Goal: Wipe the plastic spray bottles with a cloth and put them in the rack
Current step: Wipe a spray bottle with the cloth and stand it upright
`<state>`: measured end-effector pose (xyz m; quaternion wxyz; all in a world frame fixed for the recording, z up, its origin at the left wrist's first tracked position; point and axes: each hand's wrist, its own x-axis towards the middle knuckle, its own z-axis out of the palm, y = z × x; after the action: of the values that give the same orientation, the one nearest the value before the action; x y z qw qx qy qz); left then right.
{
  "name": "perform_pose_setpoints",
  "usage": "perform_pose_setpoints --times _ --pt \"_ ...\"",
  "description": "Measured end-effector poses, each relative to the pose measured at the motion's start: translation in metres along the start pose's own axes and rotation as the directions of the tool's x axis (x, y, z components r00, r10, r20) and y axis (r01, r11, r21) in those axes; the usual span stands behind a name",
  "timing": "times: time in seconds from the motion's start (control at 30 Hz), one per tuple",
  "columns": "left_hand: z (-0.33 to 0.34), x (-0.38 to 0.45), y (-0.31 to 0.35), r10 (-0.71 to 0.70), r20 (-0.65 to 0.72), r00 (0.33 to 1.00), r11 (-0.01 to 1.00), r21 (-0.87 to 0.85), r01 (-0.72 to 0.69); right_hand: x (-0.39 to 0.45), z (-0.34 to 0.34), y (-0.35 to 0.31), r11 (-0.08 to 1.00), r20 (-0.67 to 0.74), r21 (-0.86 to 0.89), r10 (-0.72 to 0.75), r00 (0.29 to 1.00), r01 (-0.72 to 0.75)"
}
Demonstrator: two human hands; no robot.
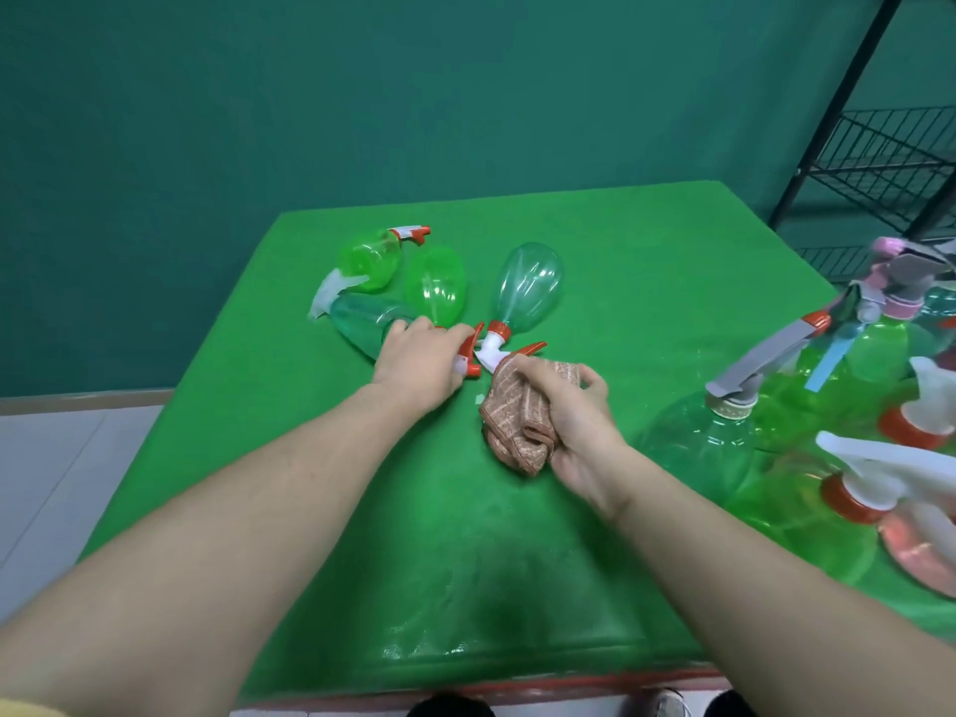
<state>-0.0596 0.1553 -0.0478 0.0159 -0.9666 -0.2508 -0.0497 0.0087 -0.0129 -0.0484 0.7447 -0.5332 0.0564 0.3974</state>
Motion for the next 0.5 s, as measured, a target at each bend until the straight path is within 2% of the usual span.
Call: perform_pose_setpoints --times 0.1,0.2,0.4,0.5 --pt "-0.003 -0.016 0.002 0.023 -0.063 0.998 0.997 -0.077 -0.028 -0.009 -0.003 0.001 0.998 0.014 -0.067 0.013 1.0 -0.012" --pt "-0.016 -0.034 0.005 -0.036 -0.095 0.995 0.961 -0.277 0.009 -0.019 -0.008 0.003 0.993 0.023 -0.119 -0.006 1.0 0.009" --pt "-0.037 -0.082 0.016 -0.054 -0.14 0.989 0.863 -0.504 -0.025 -0.048 -0.018 0.006 0.995 -0.001 -0.1 -0.013 1.0 0.013" --pt "-0.042 -0.108 0.021 -0.051 -0.168 0.985 0.841 -0.54 -0.048 -0.064 -0.019 0.007 0.996 0.007 -0.088 -0.019 1.0 0.02"
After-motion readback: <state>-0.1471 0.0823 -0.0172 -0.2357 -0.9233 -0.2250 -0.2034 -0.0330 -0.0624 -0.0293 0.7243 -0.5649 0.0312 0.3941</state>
